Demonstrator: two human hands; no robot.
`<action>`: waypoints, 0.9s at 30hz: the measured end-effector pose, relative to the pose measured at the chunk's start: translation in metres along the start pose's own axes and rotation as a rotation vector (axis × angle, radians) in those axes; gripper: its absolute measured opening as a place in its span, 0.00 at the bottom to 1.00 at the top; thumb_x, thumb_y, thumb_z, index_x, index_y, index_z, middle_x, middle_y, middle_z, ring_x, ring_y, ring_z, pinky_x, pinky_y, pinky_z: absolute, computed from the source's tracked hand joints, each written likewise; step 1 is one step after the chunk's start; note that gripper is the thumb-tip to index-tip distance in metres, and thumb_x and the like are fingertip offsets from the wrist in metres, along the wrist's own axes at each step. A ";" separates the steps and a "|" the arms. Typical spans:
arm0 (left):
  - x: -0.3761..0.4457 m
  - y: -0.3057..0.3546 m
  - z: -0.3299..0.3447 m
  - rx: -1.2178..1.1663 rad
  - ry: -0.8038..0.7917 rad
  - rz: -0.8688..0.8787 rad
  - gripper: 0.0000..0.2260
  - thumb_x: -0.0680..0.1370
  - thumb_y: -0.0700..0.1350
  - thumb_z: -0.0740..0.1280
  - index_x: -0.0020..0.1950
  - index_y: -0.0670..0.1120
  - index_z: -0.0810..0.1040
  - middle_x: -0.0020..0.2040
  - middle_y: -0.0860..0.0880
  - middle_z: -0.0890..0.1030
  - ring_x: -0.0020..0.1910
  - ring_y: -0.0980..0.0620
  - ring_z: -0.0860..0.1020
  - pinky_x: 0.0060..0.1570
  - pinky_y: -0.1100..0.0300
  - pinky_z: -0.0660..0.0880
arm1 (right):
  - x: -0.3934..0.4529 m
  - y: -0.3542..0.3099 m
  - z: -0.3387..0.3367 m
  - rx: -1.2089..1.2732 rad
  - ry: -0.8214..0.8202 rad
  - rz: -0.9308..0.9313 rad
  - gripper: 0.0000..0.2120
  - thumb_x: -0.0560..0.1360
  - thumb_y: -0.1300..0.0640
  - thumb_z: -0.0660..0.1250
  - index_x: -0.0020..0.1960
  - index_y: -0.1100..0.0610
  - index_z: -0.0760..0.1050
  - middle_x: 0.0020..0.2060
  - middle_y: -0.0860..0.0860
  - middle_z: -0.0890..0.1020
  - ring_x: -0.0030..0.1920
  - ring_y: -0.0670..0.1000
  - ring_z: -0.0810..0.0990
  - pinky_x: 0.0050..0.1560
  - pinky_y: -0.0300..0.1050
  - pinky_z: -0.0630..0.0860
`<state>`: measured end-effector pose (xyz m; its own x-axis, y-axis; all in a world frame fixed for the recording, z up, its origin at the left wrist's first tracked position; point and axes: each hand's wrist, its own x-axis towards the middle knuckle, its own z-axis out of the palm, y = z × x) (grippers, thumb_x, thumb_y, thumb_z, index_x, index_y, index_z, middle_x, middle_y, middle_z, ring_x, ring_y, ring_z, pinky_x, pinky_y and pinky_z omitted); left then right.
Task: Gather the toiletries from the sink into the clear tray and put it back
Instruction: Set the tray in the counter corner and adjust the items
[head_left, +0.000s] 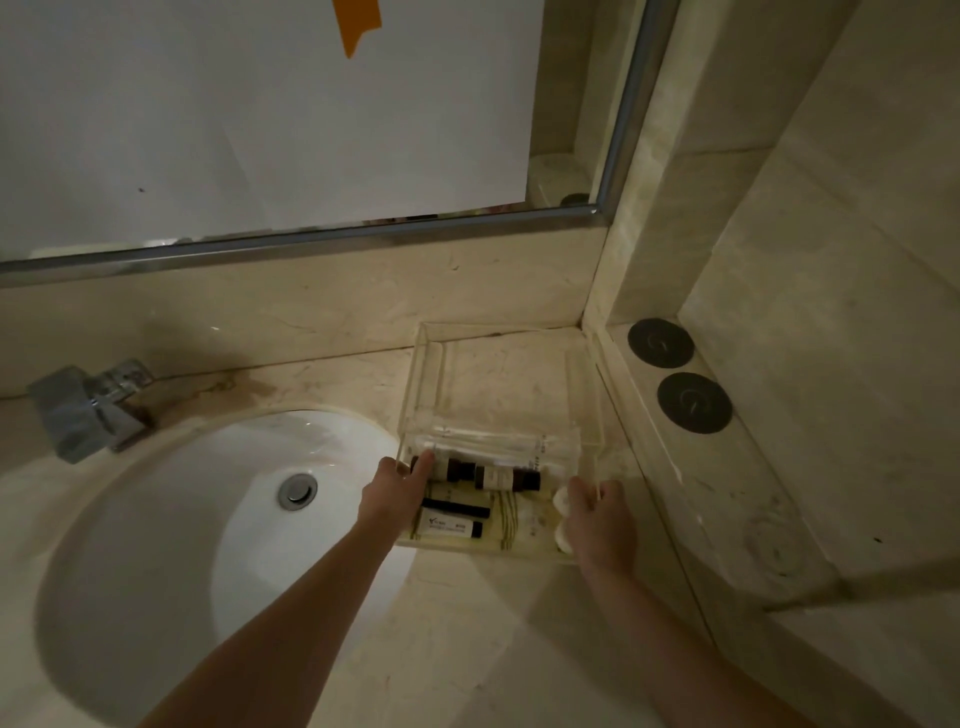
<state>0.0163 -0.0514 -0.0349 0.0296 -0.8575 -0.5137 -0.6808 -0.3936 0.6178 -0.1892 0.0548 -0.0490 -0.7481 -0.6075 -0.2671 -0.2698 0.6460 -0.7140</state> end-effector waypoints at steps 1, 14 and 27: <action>0.003 0.000 0.000 0.041 0.000 -0.004 0.28 0.75 0.66 0.57 0.55 0.41 0.74 0.46 0.43 0.81 0.46 0.43 0.80 0.49 0.47 0.79 | -0.001 0.000 0.000 0.007 -0.005 -0.015 0.14 0.77 0.48 0.63 0.49 0.59 0.70 0.39 0.53 0.76 0.40 0.55 0.75 0.39 0.45 0.69; 0.019 0.022 0.004 -0.039 -0.005 -0.111 0.30 0.75 0.63 0.62 0.63 0.38 0.66 0.53 0.40 0.76 0.47 0.43 0.75 0.41 0.51 0.74 | 0.023 -0.034 0.006 -0.217 -0.063 0.119 0.48 0.61 0.28 0.67 0.68 0.58 0.59 0.61 0.56 0.75 0.55 0.61 0.78 0.51 0.55 0.76; 0.031 0.016 0.010 -0.098 -0.035 -0.032 0.27 0.75 0.61 0.64 0.59 0.39 0.68 0.52 0.41 0.78 0.48 0.43 0.78 0.41 0.53 0.74 | 0.033 -0.041 0.008 -0.301 -0.041 0.130 0.49 0.61 0.28 0.68 0.67 0.60 0.58 0.60 0.58 0.75 0.55 0.61 0.78 0.46 0.50 0.71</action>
<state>-0.0007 -0.0810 -0.0471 0.0237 -0.8325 -0.5535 -0.6052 -0.4527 0.6548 -0.1977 0.0047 -0.0340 -0.7646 -0.5255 -0.3732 -0.3456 0.8231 -0.4507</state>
